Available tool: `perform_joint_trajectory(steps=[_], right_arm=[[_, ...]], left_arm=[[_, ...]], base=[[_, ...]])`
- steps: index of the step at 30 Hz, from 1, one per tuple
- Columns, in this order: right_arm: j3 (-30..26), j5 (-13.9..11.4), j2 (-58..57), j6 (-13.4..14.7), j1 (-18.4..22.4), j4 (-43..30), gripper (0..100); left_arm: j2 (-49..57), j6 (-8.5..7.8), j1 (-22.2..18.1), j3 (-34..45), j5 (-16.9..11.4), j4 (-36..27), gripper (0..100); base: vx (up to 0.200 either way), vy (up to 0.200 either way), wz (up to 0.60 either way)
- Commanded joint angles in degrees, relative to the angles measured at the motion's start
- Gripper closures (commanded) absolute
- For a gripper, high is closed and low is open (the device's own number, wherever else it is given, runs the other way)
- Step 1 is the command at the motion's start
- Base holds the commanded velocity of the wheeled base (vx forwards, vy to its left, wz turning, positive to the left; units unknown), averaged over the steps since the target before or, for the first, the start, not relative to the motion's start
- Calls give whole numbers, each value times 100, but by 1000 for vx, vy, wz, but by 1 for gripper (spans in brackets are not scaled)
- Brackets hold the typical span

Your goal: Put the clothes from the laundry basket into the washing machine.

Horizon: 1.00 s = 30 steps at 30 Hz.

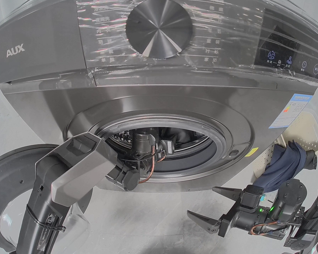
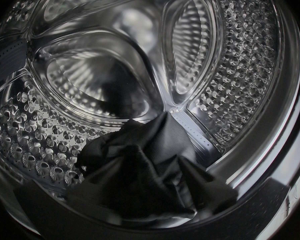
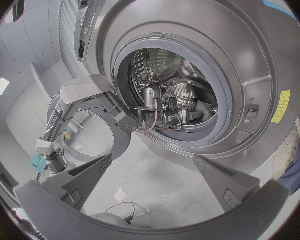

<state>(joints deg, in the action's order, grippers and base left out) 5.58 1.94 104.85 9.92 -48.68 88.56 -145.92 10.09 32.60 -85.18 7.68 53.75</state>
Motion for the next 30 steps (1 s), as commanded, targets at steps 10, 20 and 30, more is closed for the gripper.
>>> perform_joint_trajectory(steps=[10, 20, 30], right_arm=[[13, 0, 9, 1, -1, 3, 0], [13, 0, 0, 1, 7, 3, 0], [13, 0, 0, 1, 7, 3, 0]], left_arm=[[-833, 45, -61, -1687, 383, 110, 100], [-1219, 37, -175, -2891, 612, 57, 100], [-841, 37, -43, -2319, 656, 74, 0]], base=[[0, 0, 0], [0, 0, 0], [0, 0, 0]])
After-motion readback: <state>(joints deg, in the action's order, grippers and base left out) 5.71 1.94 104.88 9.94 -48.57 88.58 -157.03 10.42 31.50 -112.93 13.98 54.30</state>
